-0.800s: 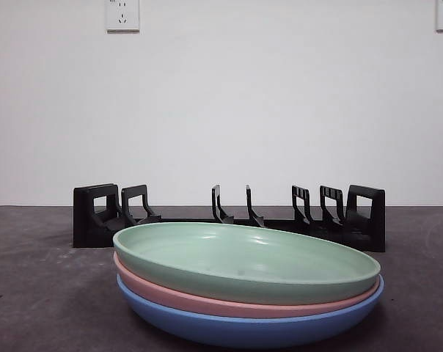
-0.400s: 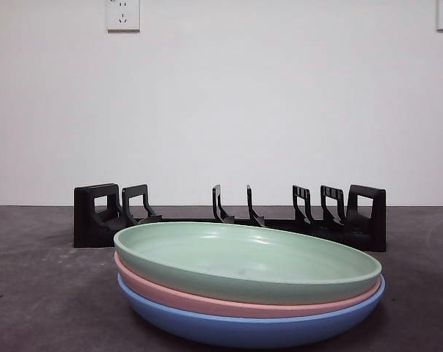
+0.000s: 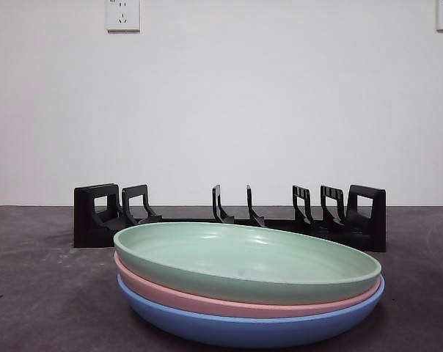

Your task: Place the plate

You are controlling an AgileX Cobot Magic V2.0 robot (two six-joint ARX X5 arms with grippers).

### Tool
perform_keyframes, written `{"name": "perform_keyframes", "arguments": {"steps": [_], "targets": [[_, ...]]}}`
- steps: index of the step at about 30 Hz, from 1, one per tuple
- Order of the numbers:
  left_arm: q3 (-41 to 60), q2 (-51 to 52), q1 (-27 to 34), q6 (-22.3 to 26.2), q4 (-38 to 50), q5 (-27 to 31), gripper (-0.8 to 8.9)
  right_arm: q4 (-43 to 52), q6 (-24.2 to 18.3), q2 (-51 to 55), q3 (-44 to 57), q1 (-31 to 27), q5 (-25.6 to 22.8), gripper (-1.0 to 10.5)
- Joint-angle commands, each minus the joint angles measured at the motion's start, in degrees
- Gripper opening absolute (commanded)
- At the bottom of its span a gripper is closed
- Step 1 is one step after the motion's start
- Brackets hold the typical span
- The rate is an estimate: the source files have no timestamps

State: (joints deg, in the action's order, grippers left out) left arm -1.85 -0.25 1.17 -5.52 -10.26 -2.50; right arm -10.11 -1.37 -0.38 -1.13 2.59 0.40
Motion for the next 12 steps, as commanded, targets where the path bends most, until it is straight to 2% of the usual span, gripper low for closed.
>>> {"name": "perform_keyframes", "arguments": {"steps": [1, 12], "targets": [[1.14, 0.07, 0.04, 0.13, -0.39, 0.20, 0.07, -0.22, -0.42, 0.17, 0.48, -0.76, 0.33, 0.2], [1.14, 0.07, 0.04, 0.13, -0.39, 0.20, 0.07, -0.02, -0.15, 0.17, 0.48, -2.58, 0.90, 0.2]]}}
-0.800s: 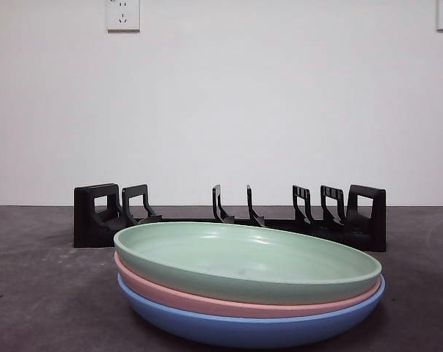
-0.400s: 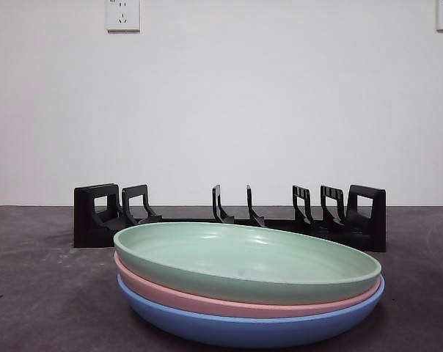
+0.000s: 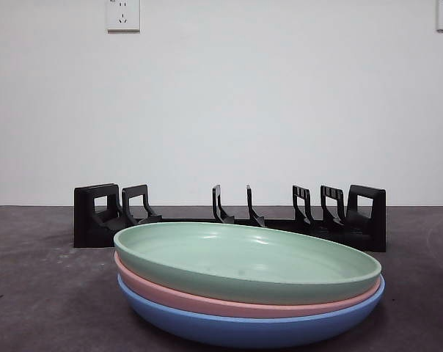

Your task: Place the plate

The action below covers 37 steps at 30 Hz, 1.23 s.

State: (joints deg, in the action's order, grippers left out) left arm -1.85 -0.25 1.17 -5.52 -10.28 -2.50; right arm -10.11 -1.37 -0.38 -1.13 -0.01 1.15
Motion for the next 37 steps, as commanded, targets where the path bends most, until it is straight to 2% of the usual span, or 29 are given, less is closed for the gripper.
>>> {"name": "perform_keyframes", "arguments": {"steps": [1, 37], "targets": [[1.14, 0.07, 0.04, 0.13, -0.37, 0.20, 0.07, 0.07, -0.15, 0.17, 0.48, 0.02, 0.13, 0.2], [1.14, 0.07, -0.66, 0.13, -0.37, 0.20, 0.07, 1.18, -0.15, 0.17, 0.46, -0.13, 0.13, 0.2]]}}
